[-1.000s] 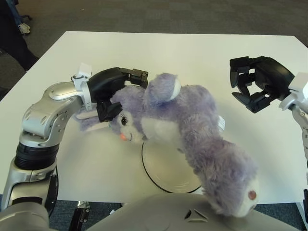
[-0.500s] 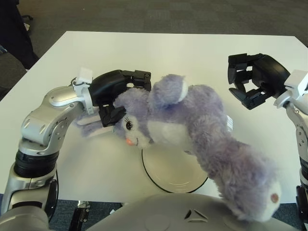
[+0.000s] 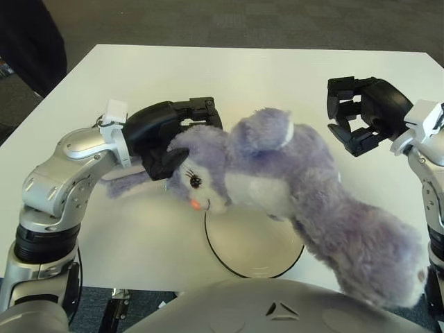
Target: Put the doll into the plate.
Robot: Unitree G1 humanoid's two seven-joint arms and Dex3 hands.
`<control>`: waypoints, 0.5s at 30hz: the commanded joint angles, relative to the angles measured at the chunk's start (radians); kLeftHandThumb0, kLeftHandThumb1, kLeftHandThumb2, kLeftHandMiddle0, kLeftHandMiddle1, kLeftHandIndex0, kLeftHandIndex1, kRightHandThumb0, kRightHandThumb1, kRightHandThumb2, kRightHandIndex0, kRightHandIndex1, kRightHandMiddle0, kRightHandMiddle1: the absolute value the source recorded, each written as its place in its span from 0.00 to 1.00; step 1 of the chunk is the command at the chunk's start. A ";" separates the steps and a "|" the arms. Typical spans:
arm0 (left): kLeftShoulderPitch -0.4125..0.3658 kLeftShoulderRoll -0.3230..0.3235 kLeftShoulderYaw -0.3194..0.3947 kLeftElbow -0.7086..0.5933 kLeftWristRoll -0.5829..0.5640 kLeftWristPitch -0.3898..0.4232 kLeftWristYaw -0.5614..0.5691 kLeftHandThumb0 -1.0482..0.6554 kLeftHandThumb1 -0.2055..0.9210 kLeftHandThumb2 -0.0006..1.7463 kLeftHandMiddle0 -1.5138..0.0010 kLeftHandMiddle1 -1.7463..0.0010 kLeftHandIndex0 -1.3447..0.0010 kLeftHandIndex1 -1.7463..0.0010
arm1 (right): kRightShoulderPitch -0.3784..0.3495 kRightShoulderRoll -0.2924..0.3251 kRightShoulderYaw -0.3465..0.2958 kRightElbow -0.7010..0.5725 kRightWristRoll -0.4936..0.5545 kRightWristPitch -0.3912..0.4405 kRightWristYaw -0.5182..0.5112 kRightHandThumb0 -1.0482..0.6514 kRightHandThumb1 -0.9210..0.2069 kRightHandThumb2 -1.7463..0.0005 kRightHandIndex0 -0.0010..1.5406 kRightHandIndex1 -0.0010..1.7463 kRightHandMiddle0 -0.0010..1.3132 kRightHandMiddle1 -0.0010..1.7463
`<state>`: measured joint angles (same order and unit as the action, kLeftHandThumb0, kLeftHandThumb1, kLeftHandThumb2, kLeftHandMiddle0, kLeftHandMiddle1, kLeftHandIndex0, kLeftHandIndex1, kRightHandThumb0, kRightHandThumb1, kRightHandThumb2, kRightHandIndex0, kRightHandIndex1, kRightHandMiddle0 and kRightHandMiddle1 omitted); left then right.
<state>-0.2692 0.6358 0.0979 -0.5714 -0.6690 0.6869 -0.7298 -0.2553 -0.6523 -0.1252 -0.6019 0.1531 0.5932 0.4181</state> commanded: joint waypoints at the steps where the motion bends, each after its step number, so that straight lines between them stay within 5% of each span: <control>1: -0.011 0.009 0.012 0.015 -0.042 0.026 -0.010 0.13 0.88 0.39 0.84 0.05 0.99 0.12 | -0.016 -0.002 0.003 0.013 -0.017 -0.010 -0.006 0.31 0.65 0.22 0.68 1.00 0.59 0.93; 15: 0.017 -0.009 0.006 0.015 0.004 -0.075 0.003 0.09 1.00 0.33 0.90 0.19 1.00 0.10 | -0.013 0.002 0.005 0.017 -0.041 -0.006 -0.010 0.31 0.64 0.22 0.68 1.00 0.58 0.93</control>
<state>-0.2655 0.6282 0.1015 -0.5483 -0.6925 0.6469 -0.7365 -0.2573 -0.6514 -0.1234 -0.5870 0.1286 0.5876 0.4180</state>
